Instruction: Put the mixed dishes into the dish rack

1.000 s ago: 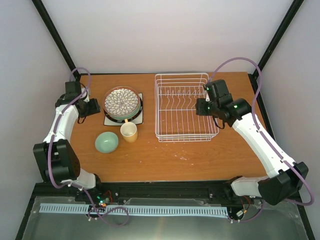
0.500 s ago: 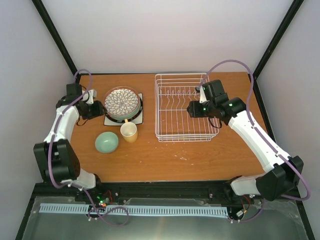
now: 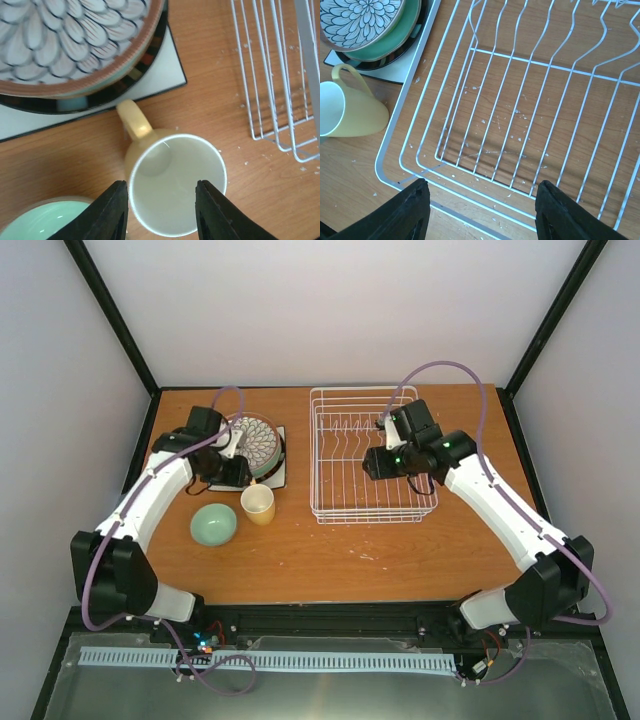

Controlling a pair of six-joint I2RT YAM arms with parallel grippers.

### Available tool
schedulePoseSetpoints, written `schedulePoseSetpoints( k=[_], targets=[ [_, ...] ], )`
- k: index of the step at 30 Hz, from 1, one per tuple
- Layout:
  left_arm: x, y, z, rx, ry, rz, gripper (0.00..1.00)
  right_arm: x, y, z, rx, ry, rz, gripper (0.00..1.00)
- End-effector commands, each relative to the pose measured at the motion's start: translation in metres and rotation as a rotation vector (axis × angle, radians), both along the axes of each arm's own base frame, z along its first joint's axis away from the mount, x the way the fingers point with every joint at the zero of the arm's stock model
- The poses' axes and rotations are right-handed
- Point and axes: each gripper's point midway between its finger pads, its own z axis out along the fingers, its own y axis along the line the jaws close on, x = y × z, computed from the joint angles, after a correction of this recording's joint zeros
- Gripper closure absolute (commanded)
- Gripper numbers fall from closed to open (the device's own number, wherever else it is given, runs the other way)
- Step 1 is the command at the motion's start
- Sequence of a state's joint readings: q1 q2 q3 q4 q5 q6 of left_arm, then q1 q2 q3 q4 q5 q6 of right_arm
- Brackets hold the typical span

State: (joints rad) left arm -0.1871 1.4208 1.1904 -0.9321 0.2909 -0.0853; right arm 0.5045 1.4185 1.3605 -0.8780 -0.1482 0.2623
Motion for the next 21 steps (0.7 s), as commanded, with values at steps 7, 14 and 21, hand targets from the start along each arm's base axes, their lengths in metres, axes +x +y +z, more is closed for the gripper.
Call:
schedulePoseSetpoints(
  k=[7,14,21],
  targets=[
    [0.013,0.021,0.031,0.164,-0.047,-0.005,0.58,-0.012,-0.009,0.026,0.012,-0.06,0.0,0.42],
    [0.018,0.025,-0.003,0.253,0.015,-0.041,0.55,-0.013,-0.011,0.029,0.016,-0.078,-0.007,0.39],
    [0.011,0.021,-0.002,0.239,-0.028,-0.091,0.59,-0.01,-0.005,0.028,0.029,-0.074,0.012,0.38]
  ],
)
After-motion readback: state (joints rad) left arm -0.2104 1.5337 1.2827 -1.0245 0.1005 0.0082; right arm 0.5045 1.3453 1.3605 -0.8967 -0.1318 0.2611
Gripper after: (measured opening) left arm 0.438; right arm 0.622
